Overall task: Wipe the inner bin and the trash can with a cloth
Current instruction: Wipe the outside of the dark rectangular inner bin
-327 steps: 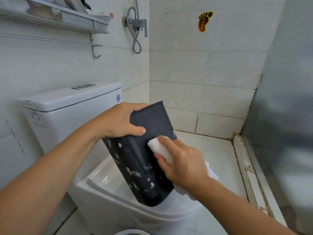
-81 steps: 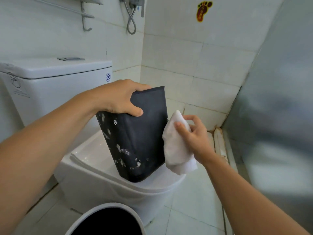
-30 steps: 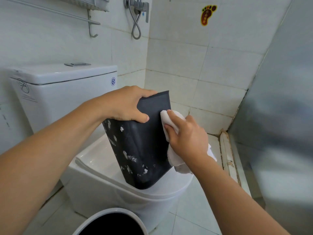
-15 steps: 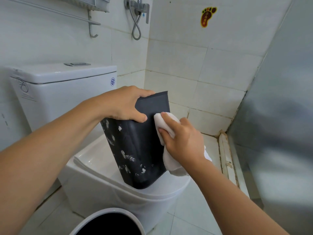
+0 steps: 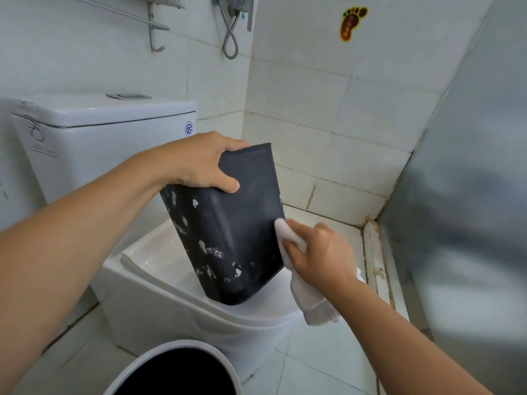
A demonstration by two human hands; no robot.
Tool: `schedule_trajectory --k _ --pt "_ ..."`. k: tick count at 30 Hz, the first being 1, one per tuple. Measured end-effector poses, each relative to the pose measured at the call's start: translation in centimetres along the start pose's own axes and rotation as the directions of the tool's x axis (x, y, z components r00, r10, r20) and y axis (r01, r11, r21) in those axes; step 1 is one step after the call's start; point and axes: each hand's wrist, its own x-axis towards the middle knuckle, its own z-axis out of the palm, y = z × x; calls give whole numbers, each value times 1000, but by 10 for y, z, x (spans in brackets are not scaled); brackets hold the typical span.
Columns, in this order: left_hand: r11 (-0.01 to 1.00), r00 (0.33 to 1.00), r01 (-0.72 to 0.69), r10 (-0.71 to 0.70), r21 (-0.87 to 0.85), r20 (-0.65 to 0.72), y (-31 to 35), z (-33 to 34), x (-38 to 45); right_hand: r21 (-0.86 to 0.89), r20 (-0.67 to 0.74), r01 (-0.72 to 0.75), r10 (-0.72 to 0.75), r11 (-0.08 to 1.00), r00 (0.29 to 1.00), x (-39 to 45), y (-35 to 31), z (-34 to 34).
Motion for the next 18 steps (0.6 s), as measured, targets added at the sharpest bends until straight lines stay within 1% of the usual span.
schedule_trajectory --k 2,5,6,9,10,12,14,18 --pt "1000 1000 -8 8 7 2 0 0 0 -9 -105 26 -27 1000 994 9 -11 4" --pt "1000 1000 -16 16 -15 5 -1 -1 -1 -35 -142 87 -91 996 986 3 -15 13" --pt "999 1000 -15 16 -31 6 -2 -2 -2 -44 -107 108 -112 993 988 -3 -10 16" --pt "999 1000 -7 7 -47 -6 -3 -3 -4 -80 90 121 -114 989 989 -21 7 16" --pt "999 1000 -8 7 -43 -8 -2 -2 -4 -75 123 106 -96 992 988 -23 12 14" --pt "999 1000 -12 12 -37 -4 2 -1 -4 -56 131 52 -44 997 990 -20 16 10" --pt "999 1000 -8 7 -42 -4 3 -2 -6 -22 75 6 -4 1000 997 -10 15 9" --pt "998 1000 -14 15 -69 3 3 -2 -9 91 -93 -41 49 995 994 19 4 11"
